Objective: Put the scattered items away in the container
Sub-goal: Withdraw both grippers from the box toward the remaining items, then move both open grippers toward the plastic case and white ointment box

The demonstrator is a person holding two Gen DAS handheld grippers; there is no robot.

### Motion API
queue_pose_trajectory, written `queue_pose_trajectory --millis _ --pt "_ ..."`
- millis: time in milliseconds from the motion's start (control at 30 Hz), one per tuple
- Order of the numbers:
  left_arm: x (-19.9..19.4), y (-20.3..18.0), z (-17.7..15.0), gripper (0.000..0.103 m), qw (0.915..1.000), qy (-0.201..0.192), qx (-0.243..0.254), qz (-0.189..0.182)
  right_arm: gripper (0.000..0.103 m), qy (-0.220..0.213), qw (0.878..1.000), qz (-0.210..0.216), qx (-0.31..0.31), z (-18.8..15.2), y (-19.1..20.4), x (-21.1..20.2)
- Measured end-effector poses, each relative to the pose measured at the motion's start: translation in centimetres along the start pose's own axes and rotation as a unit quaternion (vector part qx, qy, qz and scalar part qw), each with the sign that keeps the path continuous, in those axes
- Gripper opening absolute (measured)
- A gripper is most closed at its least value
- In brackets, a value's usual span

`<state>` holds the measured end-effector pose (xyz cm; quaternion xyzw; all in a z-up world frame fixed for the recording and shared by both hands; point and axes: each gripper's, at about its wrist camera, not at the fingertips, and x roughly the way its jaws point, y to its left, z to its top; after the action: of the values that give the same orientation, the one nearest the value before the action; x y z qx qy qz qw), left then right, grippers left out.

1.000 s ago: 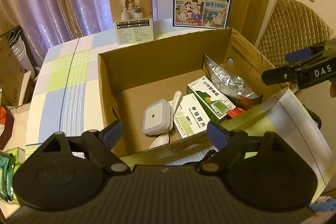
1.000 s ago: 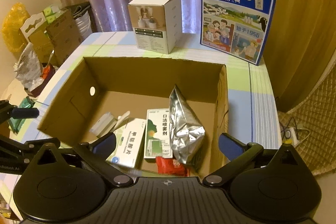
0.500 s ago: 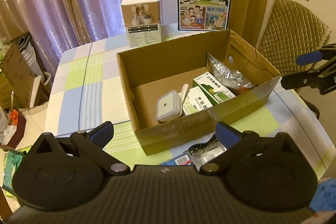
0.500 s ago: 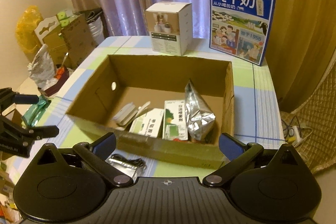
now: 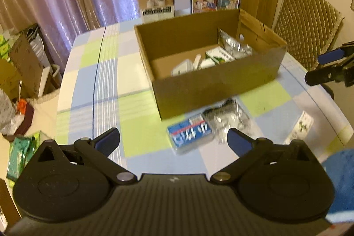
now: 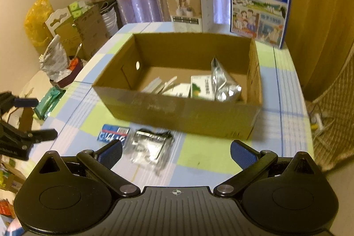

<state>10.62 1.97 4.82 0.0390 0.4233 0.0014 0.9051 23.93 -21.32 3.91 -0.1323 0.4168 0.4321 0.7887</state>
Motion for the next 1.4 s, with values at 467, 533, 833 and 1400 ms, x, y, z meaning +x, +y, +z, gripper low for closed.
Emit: queue_pose_trajectory --millis 467,533,833,1400 --pt "-0.4 -0.4 -5.8 0.102 0.9994 0.022 -0.022 -0.013 0.101 0.027 0.999 0.01 0.044 -4.8 2.0 0.0" --pt "-0.4 -0.5 -6.2 0.102 0.9992 0.023 -0.027 -0.016 0.101 0.031 0.998 0.008 0.05 -5.5 2.2 0.0" --pt "-0.3 -1.2 -7.2 0.102 0.9981 0.03 -0.046 -0.028 0.101 0.03 0.997 -0.008 0.072 -7.7 2.2 -0.3" --pt "0.6 -2.3 -7.9 0.102 0.9971 0.042 -0.054 -0.032 0.101 0.038 0.996 -0.018 0.073 -9.6 2.4 0.3"
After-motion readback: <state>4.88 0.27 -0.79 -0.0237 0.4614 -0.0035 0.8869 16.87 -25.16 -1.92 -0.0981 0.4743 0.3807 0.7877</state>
